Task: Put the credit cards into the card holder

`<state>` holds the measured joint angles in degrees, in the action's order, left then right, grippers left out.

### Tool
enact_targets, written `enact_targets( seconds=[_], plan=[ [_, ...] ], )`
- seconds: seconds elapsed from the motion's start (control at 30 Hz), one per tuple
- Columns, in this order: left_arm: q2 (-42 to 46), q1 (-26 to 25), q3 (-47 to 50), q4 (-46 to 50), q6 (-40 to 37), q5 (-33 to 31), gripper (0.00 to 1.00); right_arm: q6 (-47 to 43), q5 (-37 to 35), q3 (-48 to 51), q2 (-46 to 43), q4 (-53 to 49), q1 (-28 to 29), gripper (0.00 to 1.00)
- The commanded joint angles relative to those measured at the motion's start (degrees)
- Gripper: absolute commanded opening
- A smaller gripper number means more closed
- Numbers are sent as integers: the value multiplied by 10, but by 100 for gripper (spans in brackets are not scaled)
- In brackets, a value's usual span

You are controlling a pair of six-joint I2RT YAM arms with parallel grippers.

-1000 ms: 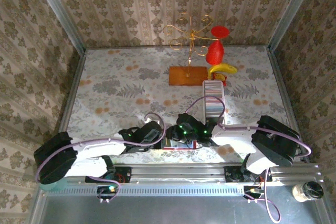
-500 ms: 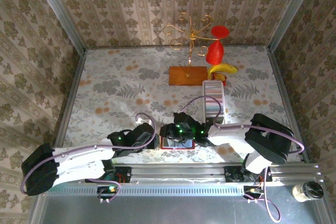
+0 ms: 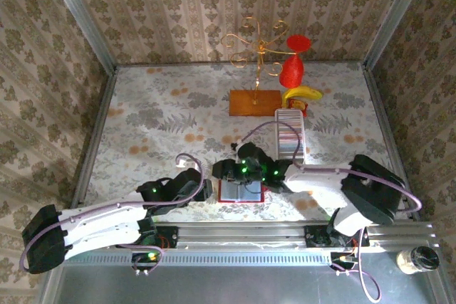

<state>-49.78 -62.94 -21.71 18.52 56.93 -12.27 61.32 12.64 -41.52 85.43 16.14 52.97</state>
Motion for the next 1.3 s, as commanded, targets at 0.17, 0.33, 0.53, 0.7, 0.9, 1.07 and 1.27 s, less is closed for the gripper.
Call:
enact_targets(
  seconds=[0.17, 0.33, 0.53, 0.7, 0.9, 1.07, 1.27],
  plan=[
    [-38, 10, -28, -35, -44, 29, 50, -552, -30, -111, -170, -327, -97, 51],
    [-64, 31, -29, -74, -65, 77, 51, -926, -85, -116, -246, -462, -103, 56],
    [-91, 52, -27, -102, -81, 124, 52, -1206, -99, -81, -271, -622, -177, 59],
    [-87, 58, -26, -103, -91, 133, 53, -1282, -124, -29, -280, -570, -237, 64],
    [-89, 67, -26, -104, -105, 140, 55, -1328, -136, 5, -258, -509, -270, 75],
    [-95, 74, -28, -108, -114, 148, 55, -1337, -153, 15, -224, -473, -279, 76],
    [-100, 77, -30, -109, -123, 154, 56, -1336, -158, 14, -184, -464, -281, 75]
  ],
)
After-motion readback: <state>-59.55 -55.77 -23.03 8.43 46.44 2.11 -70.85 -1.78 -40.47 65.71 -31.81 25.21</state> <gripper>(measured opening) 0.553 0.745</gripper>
